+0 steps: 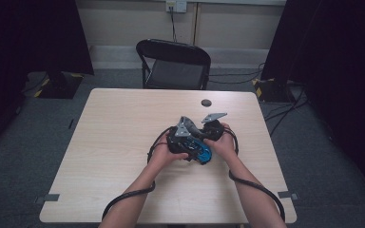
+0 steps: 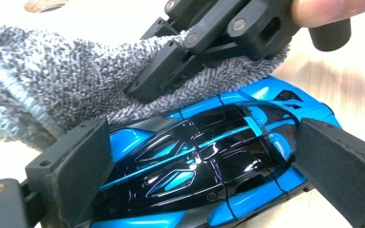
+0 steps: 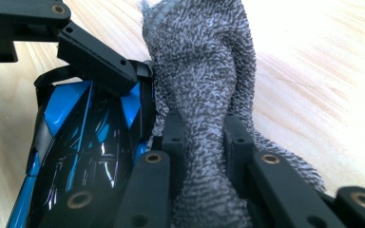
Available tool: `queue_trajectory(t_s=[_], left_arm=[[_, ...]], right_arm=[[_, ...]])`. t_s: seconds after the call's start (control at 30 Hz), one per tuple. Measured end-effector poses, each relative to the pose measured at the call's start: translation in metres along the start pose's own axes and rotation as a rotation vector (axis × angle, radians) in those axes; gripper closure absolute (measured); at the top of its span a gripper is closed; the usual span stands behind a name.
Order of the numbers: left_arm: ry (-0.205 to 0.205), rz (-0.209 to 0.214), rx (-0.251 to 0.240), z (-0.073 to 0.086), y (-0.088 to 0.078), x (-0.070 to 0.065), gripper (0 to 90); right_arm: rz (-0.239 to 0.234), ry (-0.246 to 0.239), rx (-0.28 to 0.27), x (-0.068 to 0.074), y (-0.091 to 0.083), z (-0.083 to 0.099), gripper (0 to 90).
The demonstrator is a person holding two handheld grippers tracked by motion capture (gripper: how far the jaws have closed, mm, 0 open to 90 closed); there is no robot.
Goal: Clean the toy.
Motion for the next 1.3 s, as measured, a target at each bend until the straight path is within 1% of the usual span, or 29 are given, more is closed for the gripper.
queue_trajectory(t_s=[0.37, 0.77, 1.07, 1.3], left_arm=[[-0.003, -0.002, 0.001, 0.000, 0.000, 0.000, 5.0], [-0.007, -0.001, 0.004, 0.000, 0.000, 0.000, 5.0], [-0.008, 0.000, 0.004, 0.000, 0.000, 0.000, 5.0], [-0.004, 0.000, 0.010, -0.001, 0.001, -0.001, 5.0]], right_arm=[[0.001, 0.002, -0.002, -0.002, -0.008, 0.007, 76.2], [-0.005, -0.009, 0.003, -0.004, -0.020, 0.015, 76.2], [-0.016, 0.001, -0.002, -0.008, -0.033, 0.028, 76.2], [-0.013, -0.011, -0.002, -0.009, -0.042, 0.035, 76.1]])
Point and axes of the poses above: each handheld gripper's, and its own axes: y roughly forward along the jaws, z roughly out of its underside, x roughly to its left, the point moved 10 cm from there along y, roughly forward along the jaws, and after that the axes turned 6 degrees about z, right-handed, at the moved point
